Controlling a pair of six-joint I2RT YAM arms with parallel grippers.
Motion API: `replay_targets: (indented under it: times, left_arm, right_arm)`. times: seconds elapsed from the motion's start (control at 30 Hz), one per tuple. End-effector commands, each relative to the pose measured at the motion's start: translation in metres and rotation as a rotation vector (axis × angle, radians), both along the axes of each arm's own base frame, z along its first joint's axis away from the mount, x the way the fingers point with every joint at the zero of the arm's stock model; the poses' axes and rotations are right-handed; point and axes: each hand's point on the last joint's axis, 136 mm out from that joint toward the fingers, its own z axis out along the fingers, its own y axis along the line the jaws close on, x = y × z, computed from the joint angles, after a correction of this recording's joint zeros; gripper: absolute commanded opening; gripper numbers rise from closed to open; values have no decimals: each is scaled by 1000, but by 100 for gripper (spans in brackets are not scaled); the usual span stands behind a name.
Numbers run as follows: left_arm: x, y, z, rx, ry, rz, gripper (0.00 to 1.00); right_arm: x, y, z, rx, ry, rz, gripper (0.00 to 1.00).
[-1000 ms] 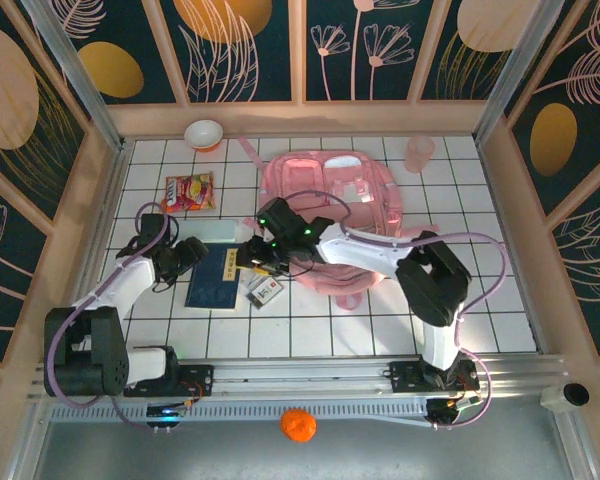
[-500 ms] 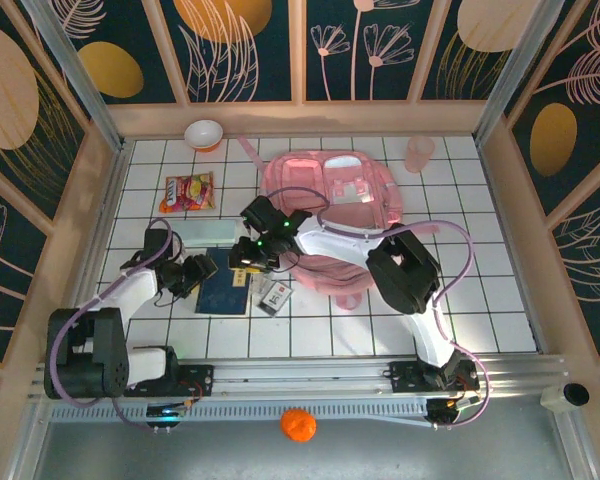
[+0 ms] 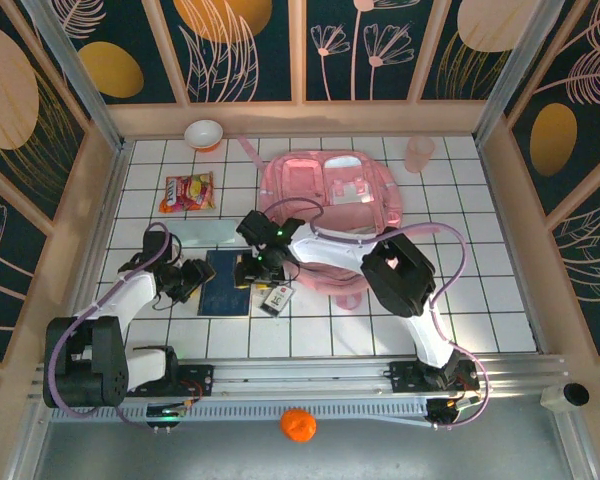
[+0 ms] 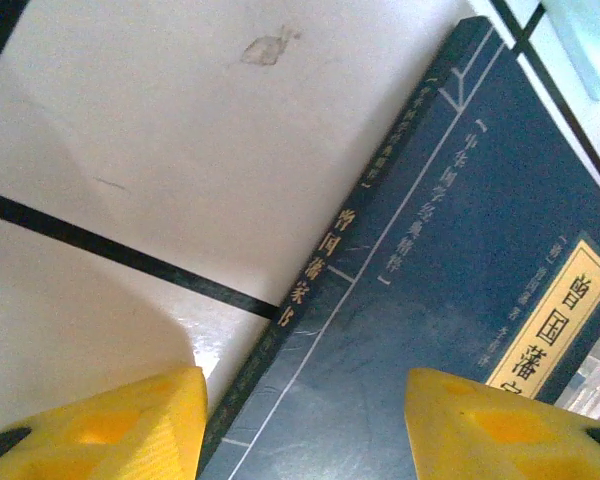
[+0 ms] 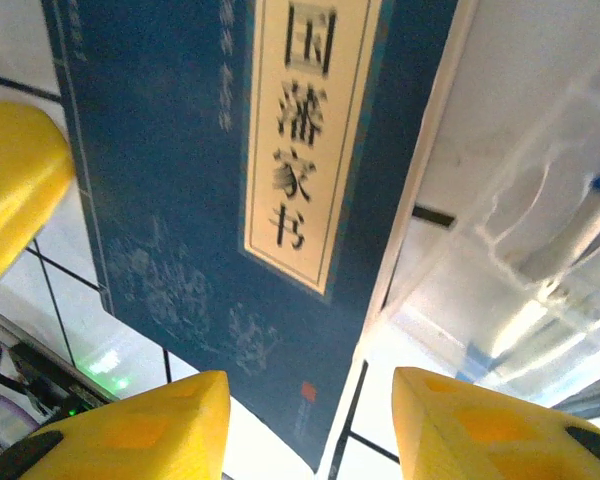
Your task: Pack the student bag
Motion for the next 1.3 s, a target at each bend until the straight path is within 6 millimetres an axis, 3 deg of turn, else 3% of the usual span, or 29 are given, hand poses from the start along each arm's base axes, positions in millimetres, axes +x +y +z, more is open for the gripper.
replay_targets:
  times: [0.0, 0.13, 0.37, 0.73, 1.07, 1.27]
  left_arm:
    - [-10, 0, -7, -1, 40, 16, 54]
    - [-14, -3, -10, -24, 47, 14, 53]
    - [-18, -11, -9, -72, 56, 3, 52]
    - [-24, -31, 4, -192, 52, -56, 50]
    - [-24, -54, 45, -362, -53, -84, 50]
    - [-30, -63, 41, -422, -42, -118, 50]
  right_arm:
    - [-23, -5, -3, -27, 63, 32, 46]
    - [-32, -1, -10, -24, 92, 52, 45]
    - [-28, 4, -21, -12, 123, 59, 36]
    - [-16, -3, -39, -40, 112, 29, 13]
    - [-11, -1, -39, -5, 113, 27, 9]
    - [-11, 2, -36, 16, 107, 30, 9]
